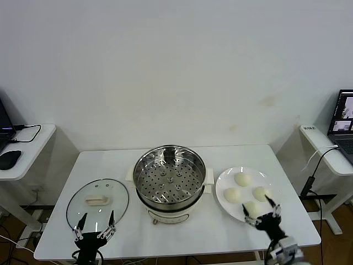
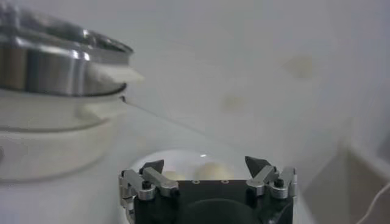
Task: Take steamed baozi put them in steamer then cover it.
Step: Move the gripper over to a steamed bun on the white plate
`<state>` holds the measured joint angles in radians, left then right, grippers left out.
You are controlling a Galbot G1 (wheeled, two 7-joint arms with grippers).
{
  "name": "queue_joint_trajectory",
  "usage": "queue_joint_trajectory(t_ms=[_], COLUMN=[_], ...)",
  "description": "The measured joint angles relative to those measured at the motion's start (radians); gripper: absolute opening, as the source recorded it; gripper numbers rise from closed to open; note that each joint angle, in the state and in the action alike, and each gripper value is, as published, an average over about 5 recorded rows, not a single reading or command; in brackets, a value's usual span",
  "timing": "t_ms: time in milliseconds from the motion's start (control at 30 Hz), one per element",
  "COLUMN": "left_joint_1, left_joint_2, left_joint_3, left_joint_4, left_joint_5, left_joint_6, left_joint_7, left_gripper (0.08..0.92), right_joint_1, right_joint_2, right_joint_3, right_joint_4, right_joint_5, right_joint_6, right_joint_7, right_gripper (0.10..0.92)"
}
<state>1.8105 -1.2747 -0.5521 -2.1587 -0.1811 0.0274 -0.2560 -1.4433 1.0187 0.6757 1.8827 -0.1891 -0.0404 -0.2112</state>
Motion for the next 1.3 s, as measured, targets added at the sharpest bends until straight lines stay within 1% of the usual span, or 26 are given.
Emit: queue_joint_trajectory(t_ms=[100, 267, 433, 600, 933, 1133, 1300], left_joint_1=[-0.003, -0.009, -0.011, -0.011, -0.027, -0.036, -0.039], left_joint_2=[-0.001, -0.008, -0.018, -0.025, -0.021, -0.013, -0.007], left_joint_3=[-0.006, -0.018, -0.029, -0.041, -0.07, -0.083, -0.094], left_joint_4=[-0.002, -0.007, -0.012, -0.02, -0.02, -0.017, -0.015], left_joint_5=[0.025, 0.081, 0.119, 0.141, 0.161, 0.167, 0.169], left_joint_6=[0.017, 0.051, 0.072, 0.084, 0.092, 0.098, 0.1], left_joint_7=[0.001, 0.003, -0.002, -0.011, -0.022, -0.022, -0.022], left_gripper=[0.823, 0.823, 0.823, 0.823, 0.823, 0.823, 0.823], right_joint_1=[0.057, 0.221, 0.424, 0.636, 1.011, 1.168, 1.241], right_joint_2=[-0.047, -0.166, -0.267, -0.328, -0.356, -0.336, -0.301], right_joint_3=[-0.019, -0.102, -0.246, -0.43, -0.829, -1.028, -1.138], right_joint_4=[-0.029, -0.113, -0.213, -0.318, -0.515, -0.611, -0.685], right_joint_5=[-0.039, -0.118, -0.162, -0.174, -0.137, -0.099, -0.09], right_joint_6=[-0.004, -0.005, 0.003, 0.008, 0.016, 0.022, 0.018], right_joint_7=[-0.032, -0.136, -0.267, -0.413, -0.66, -0.736, -0.778], right_gripper=[0.823, 0.823, 0.823, 0.823, 0.823, 0.823, 0.823])
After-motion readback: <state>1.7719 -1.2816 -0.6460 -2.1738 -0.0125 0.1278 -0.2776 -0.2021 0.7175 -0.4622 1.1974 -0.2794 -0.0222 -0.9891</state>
